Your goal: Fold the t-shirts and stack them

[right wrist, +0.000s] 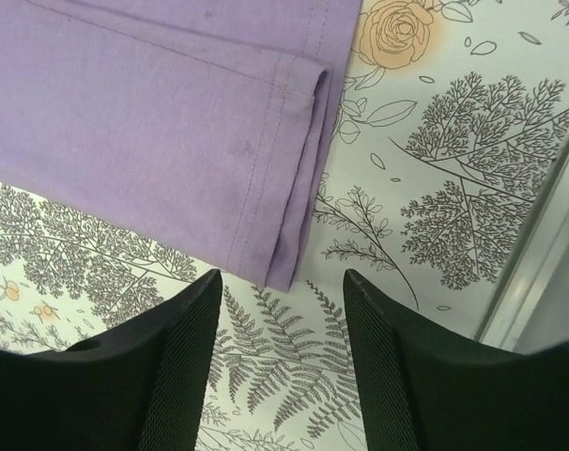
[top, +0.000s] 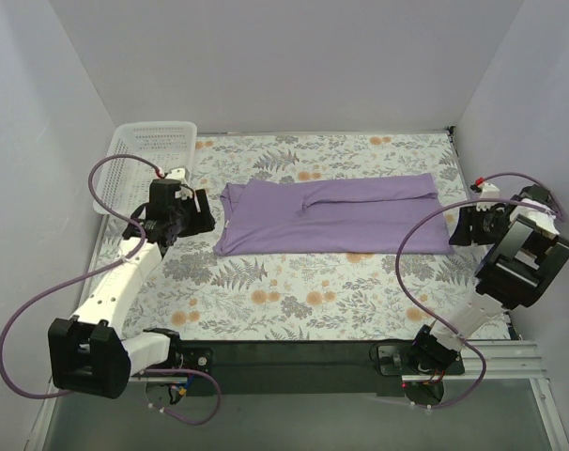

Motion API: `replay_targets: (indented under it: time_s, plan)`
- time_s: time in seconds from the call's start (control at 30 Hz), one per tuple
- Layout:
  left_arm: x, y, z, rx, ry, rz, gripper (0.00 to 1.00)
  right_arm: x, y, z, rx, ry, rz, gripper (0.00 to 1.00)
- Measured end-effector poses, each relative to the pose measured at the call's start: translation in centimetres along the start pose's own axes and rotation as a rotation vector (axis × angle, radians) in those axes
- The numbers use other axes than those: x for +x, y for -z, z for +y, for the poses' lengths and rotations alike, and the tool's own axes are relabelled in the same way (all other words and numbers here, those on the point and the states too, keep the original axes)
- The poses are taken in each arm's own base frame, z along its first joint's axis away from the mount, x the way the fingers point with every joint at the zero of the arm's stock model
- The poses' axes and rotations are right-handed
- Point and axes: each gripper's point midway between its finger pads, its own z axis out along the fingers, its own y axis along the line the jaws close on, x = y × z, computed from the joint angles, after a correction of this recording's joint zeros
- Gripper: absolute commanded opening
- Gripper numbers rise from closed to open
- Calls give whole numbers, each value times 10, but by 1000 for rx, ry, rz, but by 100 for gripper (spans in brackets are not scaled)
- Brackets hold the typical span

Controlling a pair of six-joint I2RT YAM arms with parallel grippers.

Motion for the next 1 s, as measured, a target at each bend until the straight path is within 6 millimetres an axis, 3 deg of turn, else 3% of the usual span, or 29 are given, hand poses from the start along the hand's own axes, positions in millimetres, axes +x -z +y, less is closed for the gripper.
replay_targets:
  time_s: [0.13,0.23,0.37,0.53,0.63,0.8,0.9,1.0]
  plan:
    - [4,4,1,18,7,-41,67,-9,4,13,4,98,12,67]
    - [14,1,3,23,9,-33,67,-22,0,36,-18,210,23,68]
    - [26,0,6,30,12,-32,68,-38,-9,82,-78,385,36,70]
    - [18,11,3,51,11,-99,69,-49,-27,155,-229,641,46,70]
    - [7,16,0,63,10,-147,69,-44,-44,214,-337,850,75,69]
    - [-2,19,6,31,13,-189,69,-18,-76,301,-411,1155,137,68]
    - [-5,23,10,8,16,-216,69,-9,-92,330,-367,1277,167,67]
    - [-9,28,13,-4,19,-246,69,-5,-107,338,-299,1327,186,66]
